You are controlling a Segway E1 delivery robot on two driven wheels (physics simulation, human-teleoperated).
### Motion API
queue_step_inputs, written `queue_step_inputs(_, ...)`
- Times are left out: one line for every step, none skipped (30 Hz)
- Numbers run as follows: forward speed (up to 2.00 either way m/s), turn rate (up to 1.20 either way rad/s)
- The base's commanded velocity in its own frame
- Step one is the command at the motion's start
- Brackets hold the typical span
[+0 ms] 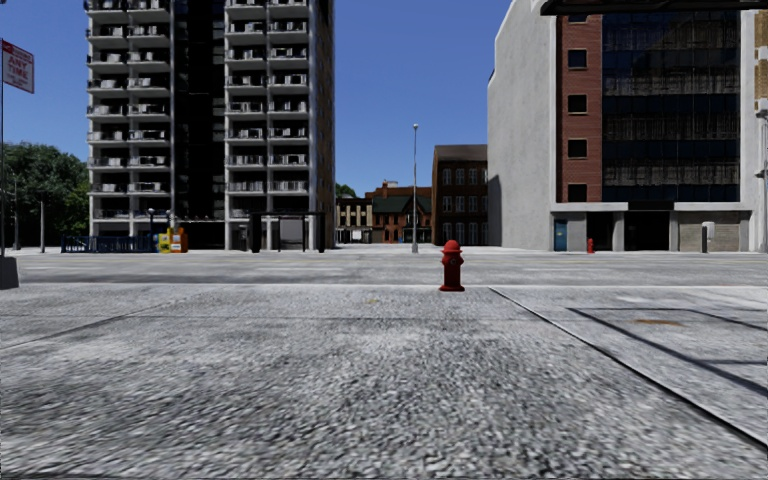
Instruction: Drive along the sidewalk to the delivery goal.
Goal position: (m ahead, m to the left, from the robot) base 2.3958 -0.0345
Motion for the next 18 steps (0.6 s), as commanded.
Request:
queue_step_inputs(1.49, 0.00)
queue_step_inputs(1.46, 0.00)
queue_step_inputs(1.42, 0.00)
queue_step_inputs(1.42, 0.00)
queue_step_inputs(1.35, 0.00)
queue_step_inputs(1.25, 0.00)
queue_step_inputs(1.25, 0.00)
queue_step_inputs(1.13, 0.00)
queue_step_inputs(0.95, 0.00)
queue_step_inputs(0.95, 0.00)
queue_step_inputs(0.83, 0.00)
queue_step_inputs(0.81, 0.00)
queue_step_inputs(0.80, 0.00)
queue_step_inputs(0.80, 0.00)
queue_step_inputs(0.80, 0.00)
queue_step_inputs(0.80, 0.00)
queue_step_inputs(0.80, 0.00)
queue_step_inputs(0.80, 0.00)
